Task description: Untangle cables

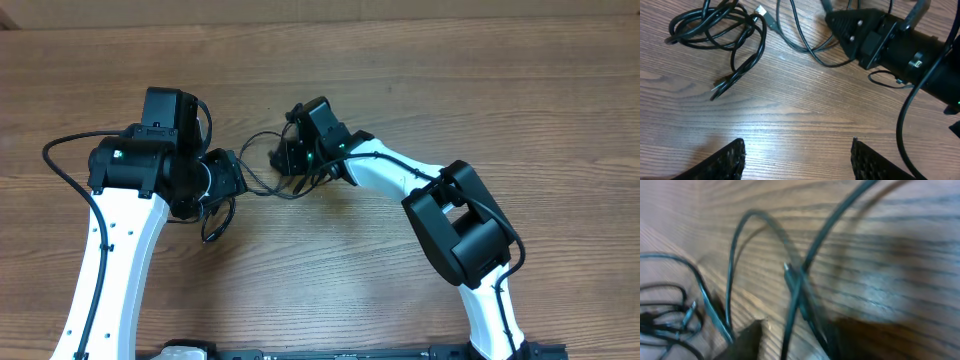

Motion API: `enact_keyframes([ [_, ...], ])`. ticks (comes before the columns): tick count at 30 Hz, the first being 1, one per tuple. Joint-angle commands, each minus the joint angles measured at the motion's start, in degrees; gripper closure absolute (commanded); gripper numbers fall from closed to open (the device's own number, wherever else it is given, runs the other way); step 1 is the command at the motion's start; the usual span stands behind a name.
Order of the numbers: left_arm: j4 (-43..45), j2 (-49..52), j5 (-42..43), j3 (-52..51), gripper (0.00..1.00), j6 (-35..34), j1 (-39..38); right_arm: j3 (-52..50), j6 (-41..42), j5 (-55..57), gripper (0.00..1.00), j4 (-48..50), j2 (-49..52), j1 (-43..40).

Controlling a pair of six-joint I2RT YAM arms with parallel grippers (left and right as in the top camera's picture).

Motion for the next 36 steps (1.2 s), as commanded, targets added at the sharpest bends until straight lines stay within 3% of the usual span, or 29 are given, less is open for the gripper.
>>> enact_keyframes([
  [1,0.24,-1.22,-0.83,1.44,0.31,0.31,-0.11,1.64,0.09,0.0,0.79,-0.07,0.42,-0.79],
  [5,0.5,-1.22,-0.83,1.44,0.31,0.33,-0.11,4.26,0.07,-0.66,0.96,-4.52,-2.34,-2.43],
  [11,2.16,-1.22,-0.98,1.44,0.33,0.55,-0.11,9.31,-0.37,-2.4,0.96,-11.93,-11.41,-5.03],
  [15,2.86,-1.18,-8.07,1.44,0.4,0.59,0.0,10.27,-0.33,-3.85,0.96,-12.55,-20.15,-6.34],
  [19,2.08,-0.94,-18.1,1.44,0.32,-1.46,0.7,10.27,-0.35,-3.8,0.96,-13.05,-28.5,-8.22],
  [23,1.92,-0.09,-20.41,1.44,0.23,-1.33,3.37,10.27,-0.33,-3.82,0.96,-14.51,-33.97,-10.34],
  [26,1.99,1.68,-22.58,1.44,0.22,0.35,5.81,10.27,0.13,-3.82,0.96,-15.91,-36.94,-11.91],
  [28,1.99,3.78,-22.56,1.44,0.21,2.82,7.28,10.27,0.55,-3.85,0.96,-16.87,-38.47,-12.87],
  [31,1.97,8.37,-22.93,1.44,0.09,8.68,9.11,10.27,0.55,-3.85,0.96,-18.93,-40.19,-14.01],
  [36,2.38,16.15,-17.62,1.44,0.04,15.74,11.13,10.25,0.22,-3.82,0.96,-21.73,-40.7,-14.29],
])
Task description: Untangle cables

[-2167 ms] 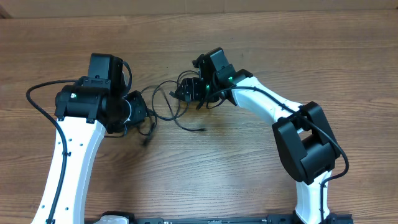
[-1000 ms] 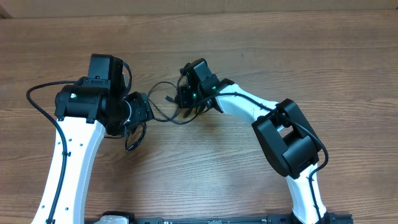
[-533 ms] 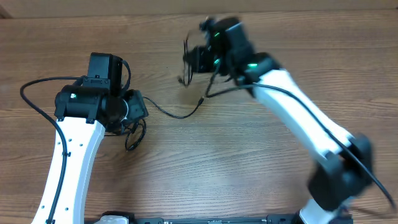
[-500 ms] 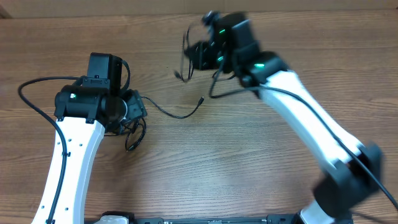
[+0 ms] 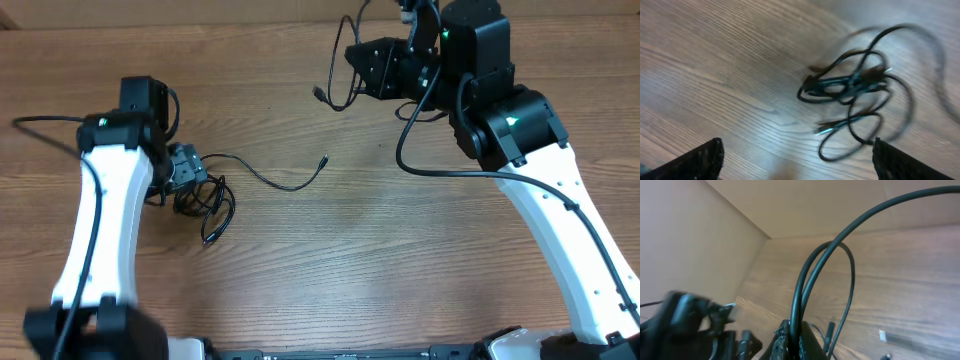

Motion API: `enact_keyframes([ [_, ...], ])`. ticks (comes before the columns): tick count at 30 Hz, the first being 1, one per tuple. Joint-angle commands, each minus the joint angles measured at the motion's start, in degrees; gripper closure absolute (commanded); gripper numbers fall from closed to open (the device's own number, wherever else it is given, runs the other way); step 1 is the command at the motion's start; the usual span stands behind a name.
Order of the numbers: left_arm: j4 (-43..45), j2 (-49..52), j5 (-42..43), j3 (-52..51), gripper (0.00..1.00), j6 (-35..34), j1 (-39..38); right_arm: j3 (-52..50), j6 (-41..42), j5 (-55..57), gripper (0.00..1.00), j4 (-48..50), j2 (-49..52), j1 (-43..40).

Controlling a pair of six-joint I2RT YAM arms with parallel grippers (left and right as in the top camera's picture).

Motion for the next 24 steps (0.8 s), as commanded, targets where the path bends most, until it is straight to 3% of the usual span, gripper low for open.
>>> enact_keyframes([
  [1,0.26,4.52,5.18,0.87,0.02,9.51,0.92,0.15,-0.33,-0.13,0.96,-0.5,-2.19,-0.09],
  [4,0.39,8.31,9.42,0.9,0.0,14.95,0.92,0.15,-0.52,-0.15,0.96,-0.85,-2.19,-0.09],
  [15,8.55,18.53,10.99,0.9,0.04,21.22,0.9,0.15,-0.48,-0.37,0.96,-0.83,-2.19,-0.09],
  [17,9.18,20.06,14.1,0.87,0.17,23.37,0.85,0.15,-0.48,-0.42,0.96,-0.83,-2.19,-0.07],
  [20,9.14,21.64,20.72,0.87,0.64,26.03,0.79,0.15,-0.48,-0.83,0.96,-0.81,-2.19,-0.07],
  [22,8.72,21.84,24.9,0.87,0.69,26.03,0.61,0.15,-0.46,-0.81,0.96,-0.81,-2.19,-0.09],
  [24,8.48,21.73,28.83,0.94,0.82,26.01,0.2,0.15,-0.46,-0.81,0.96,-0.81,-2.19,-0.09],
])
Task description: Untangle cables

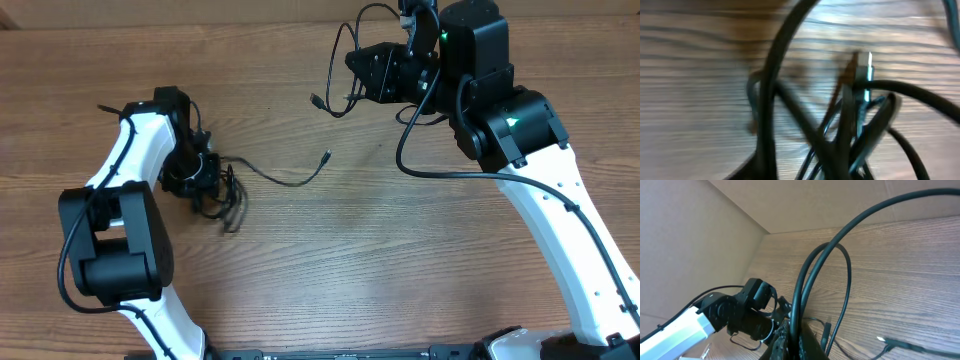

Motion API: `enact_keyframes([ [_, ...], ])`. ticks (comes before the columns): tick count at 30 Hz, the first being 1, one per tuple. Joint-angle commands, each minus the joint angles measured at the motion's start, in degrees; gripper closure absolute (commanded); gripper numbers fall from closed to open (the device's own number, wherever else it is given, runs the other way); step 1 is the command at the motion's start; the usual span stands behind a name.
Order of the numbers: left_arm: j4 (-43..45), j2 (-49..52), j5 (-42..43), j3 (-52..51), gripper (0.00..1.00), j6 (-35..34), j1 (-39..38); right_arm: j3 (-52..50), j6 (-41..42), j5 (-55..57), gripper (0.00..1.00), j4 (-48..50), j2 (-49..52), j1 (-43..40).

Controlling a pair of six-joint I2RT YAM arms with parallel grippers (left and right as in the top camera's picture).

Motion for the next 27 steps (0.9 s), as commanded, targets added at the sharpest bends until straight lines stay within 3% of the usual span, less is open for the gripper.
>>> enact_keyframes([
  [1,-0.33,0.22,11.5,0.94,0.87,2.47,-0.94,0.15,-0.35,-0.5,0.96,0.35,-2.08,-0.11],
  [4,-0.5,0.15,19.5,0.96,0.96,2.47,-3.04,0.15,-0.13,-0.7,0.96,0.76,-2.08,-0.13],
  [8,-0.07,0.15,31.32,1.18,0.96,3.5,-7.89,0.15,-0.02,-2.86,0.96,2.36,-2.08,-0.13],
  [13,2.34,0.15,35.06,2.82,0.96,-1.31,-14.51,0.15,1.62,-2.84,0.96,3.21,-2.08,-0.13],
  [14,2.8,0.15,33.92,3.41,0.87,-2.82,-15.76,0.15,1.62,-2.84,0.96,3.37,-2.08,-0.13],
  [15,3.08,0.15,32.35,4.0,0.62,-3.72,-16.63,0.15,1.64,-2.84,0.96,3.65,-2.08,-0.13],
  [16,3.28,0.15,29.66,4.68,0.27,-4.9,-17.4,0.15,1.64,-2.84,0.96,3.96,-2.08,-0.13],
  [17,3.21,0.15,27.15,5.27,0.0,-6.29,-17.81,0.15,1.64,-2.82,0.96,4.26,-2.08,-0.13],
  [27,-10.67,-0.24,18.82,21.84,0.0,-6.1,-14.25,0.15,1.64,0.24,0.96,4.26,-2.08,-0.13],
])
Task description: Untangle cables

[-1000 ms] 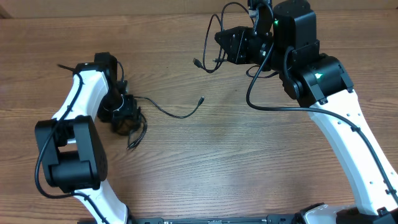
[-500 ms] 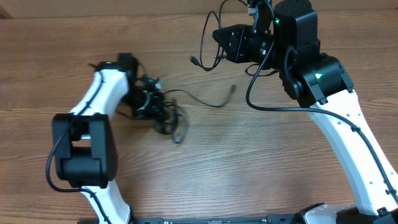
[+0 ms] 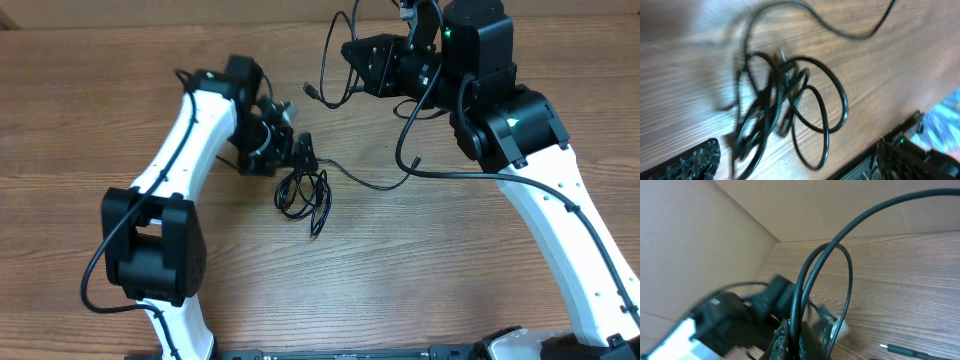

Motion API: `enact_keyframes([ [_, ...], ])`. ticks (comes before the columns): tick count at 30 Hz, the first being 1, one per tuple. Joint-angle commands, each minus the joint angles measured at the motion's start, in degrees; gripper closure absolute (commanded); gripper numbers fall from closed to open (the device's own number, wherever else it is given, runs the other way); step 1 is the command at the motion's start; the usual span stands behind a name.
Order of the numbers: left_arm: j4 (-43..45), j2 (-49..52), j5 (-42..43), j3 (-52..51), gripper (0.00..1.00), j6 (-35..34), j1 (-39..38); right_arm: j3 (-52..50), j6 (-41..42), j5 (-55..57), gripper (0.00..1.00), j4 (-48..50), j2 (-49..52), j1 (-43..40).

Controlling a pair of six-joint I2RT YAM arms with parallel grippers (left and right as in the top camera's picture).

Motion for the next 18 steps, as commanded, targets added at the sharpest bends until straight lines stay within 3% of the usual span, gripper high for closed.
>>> enact_keyframes([
  [1,-3.32,-0.42,-3.69,8.68,0.0,-0.13,2.34,0.17,0.48,1.86,0.96,0.15,-1.97,-0.13],
  [5,-7.21,-1.14,-0.74,17.2,0.0,0.26,5.09,0.17,6.82,3.32,0.96,-0.02,-1.75,-0.11],
  [11,-9.33,-1.16,19.28,23.71,0.0,6.47,6.75,0.17,16.76,3.3,0.96,0.7,-1.53,-0.11],
  [18,-8.57,-1.16,35.87,23.76,0.0,6.45,6.75,0.07,19.71,2.67,0.96,0.02,-1.53,0.9],
])
